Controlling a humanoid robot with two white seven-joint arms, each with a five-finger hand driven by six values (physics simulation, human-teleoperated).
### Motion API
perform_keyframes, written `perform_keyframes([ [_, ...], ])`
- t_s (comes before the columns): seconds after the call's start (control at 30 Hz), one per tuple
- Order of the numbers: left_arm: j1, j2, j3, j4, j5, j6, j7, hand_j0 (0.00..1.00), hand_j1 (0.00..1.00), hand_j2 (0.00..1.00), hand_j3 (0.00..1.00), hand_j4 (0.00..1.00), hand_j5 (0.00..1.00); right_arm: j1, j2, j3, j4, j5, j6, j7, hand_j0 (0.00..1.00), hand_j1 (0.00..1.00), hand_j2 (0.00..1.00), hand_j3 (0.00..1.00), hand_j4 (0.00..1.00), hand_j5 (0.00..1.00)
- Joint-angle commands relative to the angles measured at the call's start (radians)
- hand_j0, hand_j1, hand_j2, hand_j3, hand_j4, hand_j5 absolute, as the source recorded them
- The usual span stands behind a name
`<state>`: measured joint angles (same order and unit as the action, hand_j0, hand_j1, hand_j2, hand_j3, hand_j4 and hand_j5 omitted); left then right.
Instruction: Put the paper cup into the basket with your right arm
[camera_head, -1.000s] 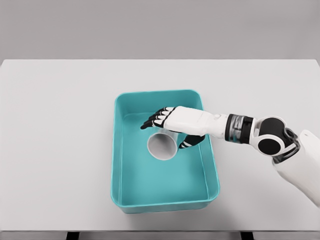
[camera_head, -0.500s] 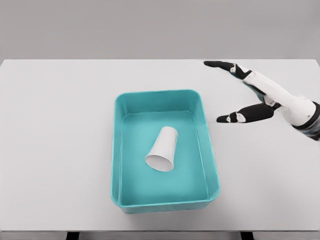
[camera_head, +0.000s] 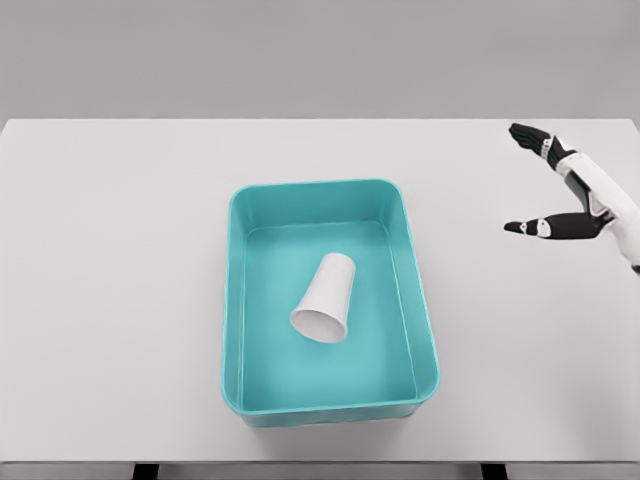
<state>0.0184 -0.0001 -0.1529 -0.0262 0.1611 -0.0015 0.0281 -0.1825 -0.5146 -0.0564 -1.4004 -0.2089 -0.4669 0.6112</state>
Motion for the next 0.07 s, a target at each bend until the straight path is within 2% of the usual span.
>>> perform_keyframes([
  [0.0,0.002,0.0,0.0,0.0,0.0,0.0,0.0,1.0,1.0,1.0,1.0,1.0,1.0,0.0,0.007,0.0,0.009,-0.003,0.005,0.0,1.0,1.0,1.0,1.0,1.0,1.0],
  [0.03,0.0,0.0,0.0,0.0,0.0,0.0,0.001,1.0,1.0,1.0,1.0,1.0,1.0,0.0,0.007,0.0,0.009,-0.003,0.005,0.0,1.0,1.0,1.0,1.0,1.0,1.0],
])
